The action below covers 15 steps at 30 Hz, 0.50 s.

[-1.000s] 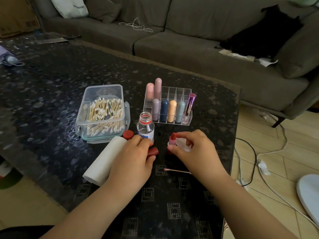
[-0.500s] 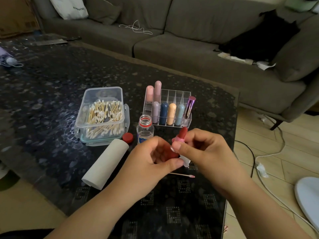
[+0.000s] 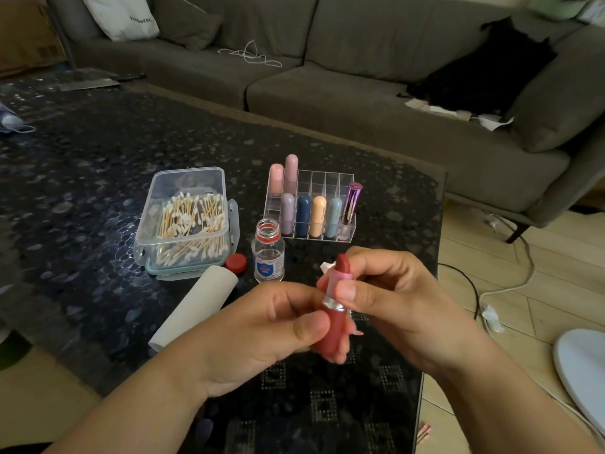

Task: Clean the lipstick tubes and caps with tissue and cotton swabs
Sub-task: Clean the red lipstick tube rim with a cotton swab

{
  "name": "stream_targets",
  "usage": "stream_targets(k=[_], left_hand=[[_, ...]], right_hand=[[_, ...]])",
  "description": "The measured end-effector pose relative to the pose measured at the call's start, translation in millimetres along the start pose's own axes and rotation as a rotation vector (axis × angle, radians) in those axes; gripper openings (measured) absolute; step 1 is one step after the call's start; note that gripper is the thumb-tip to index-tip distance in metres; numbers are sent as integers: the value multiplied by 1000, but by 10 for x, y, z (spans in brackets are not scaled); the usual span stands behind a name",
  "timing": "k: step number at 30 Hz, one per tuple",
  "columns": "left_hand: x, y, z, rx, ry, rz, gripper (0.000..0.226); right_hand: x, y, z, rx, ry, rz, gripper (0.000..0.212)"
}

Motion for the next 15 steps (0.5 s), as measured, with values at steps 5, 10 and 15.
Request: stream_targets(k=[5, 10, 15], left_hand=[[-26, 5, -78, 96, 121, 22, 37], [12, -1, 117, -268, 33, -44, 61], [-30, 1, 68, -221, 31, -96, 44]], right_hand=[[66, 28, -57, 48, -47, -4, 15], [167, 64, 112, -185, 345, 111, 15], [198, 92, 42, -151, 253, 144, 13]])
Point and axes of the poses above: each hand's wrist, its own y-axis away from the middle knuckle, its own z-axis out of the back of the hand, x = y × z, the point moved 7 cm from there along -y, towards the middle knuckle, and after that the axes turned 1 degree about -z, right-handed, at the moved point
